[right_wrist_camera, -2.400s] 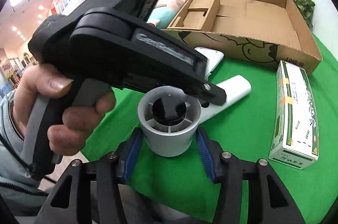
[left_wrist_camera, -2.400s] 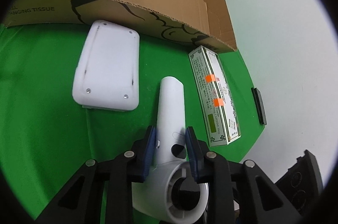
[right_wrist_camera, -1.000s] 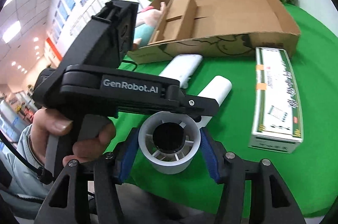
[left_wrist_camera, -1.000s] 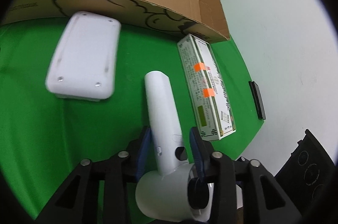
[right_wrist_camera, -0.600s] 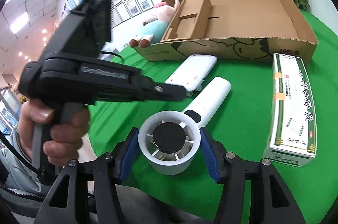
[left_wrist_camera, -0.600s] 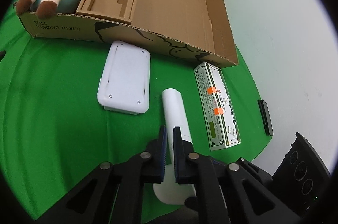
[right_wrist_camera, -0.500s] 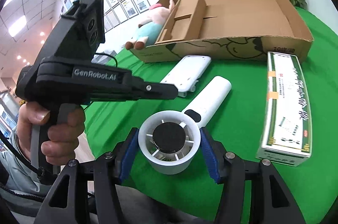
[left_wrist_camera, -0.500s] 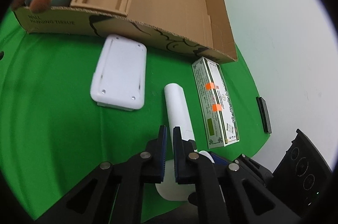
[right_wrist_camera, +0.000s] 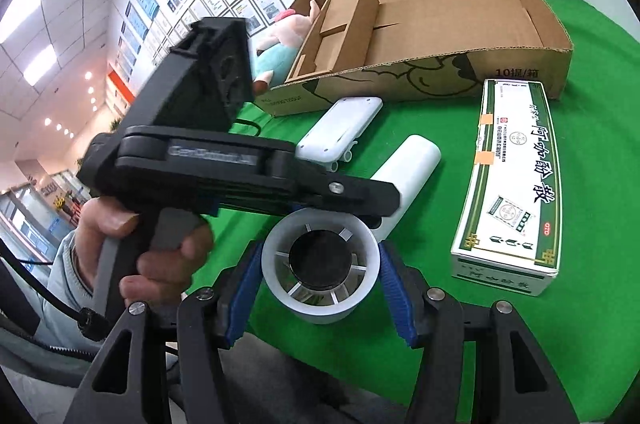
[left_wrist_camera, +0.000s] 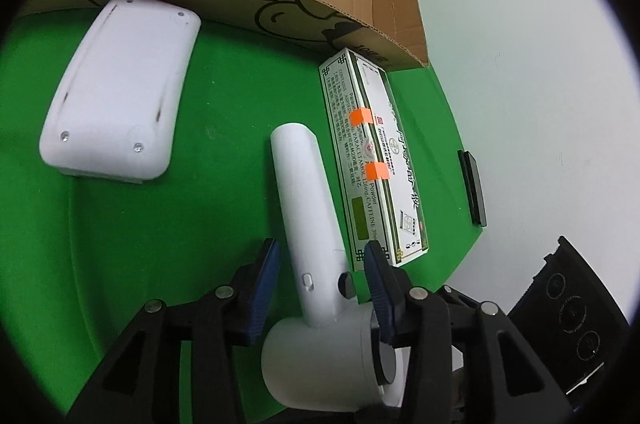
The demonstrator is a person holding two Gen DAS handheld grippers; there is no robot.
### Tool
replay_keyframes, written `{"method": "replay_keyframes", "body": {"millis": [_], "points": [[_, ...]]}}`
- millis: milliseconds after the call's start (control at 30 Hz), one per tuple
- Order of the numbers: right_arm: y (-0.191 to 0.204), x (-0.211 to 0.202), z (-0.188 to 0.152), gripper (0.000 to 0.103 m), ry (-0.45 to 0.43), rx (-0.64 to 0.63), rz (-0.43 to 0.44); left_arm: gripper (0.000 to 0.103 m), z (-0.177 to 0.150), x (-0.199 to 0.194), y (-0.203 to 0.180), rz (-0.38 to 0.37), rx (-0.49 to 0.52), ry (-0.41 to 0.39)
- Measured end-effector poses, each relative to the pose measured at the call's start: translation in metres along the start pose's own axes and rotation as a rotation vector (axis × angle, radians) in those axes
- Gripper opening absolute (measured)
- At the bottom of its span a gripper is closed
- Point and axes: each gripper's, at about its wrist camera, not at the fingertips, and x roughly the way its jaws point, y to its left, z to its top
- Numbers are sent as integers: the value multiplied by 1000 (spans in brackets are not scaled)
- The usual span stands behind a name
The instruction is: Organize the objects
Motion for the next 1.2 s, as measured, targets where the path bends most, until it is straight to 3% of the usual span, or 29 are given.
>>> {"method": "replay_keyframes", "body": {"millis": [100, 400, 433, 467, 567, 633, 700, 767, 833, 900, 933, 1067, 1100, 1133, 1200], "points": [[2, -3, 0, 55, 8, -18, -32, 28, 3, 0, -1, 6, -2, -13], [4, -8, -2, 55, 4, -45, -84, 23, 4, 0, -7, 40, -3, -45], [4, -8, -2, 55, 3, -48, -84, 15, 3, -4, -10, 60, 2, -57], [5, -8, -3, 55, 2, -52, -87, 0, 3, -9, -12, 76, 11, -77], [8, -6, -2, 55, -4, -46, -93, 0, 0, -27, -23, 165, 34, -145], [9, -2, -1, 55, -13, -36, -78, 0, -2, -32, -20, 207, 29, -143], [11, 4, 1, 55, -16, -38, -55, 0, 3, -34, -13, 213, 15, -131], [12, 7, 2, 55, -14, -43, -30, 1, 2, -27, -10, 167, -22, -109], [6, 6, 1, 55, -13, -14, 23, 12, 2, -23, -11, 124, -30, -86], [-7, 5, -2, 55, -20, 46, 88, 49, 4, -22, -10, 91, -49, -84], [-12, 5, -3, 55, -22, 75, 123, 56, -1, -23, -8, 71, -56, -80], [-32, 9, -14, 55, -24, 183, 264, 53, -3, -3, -5, 89, -58, -34], [-36, 11, -17, 55, -25, 200, 293, 49, -4, 1, -4, 100, -55, -20], [-38, 11, -18, 55, -26, 208, 306, 31, -4, 4, -4, 116, -44, -19], [-38, 11, -19, 55, -26, 207, 304, 26, -4, 6, -8, 131, -27, -21]]}}
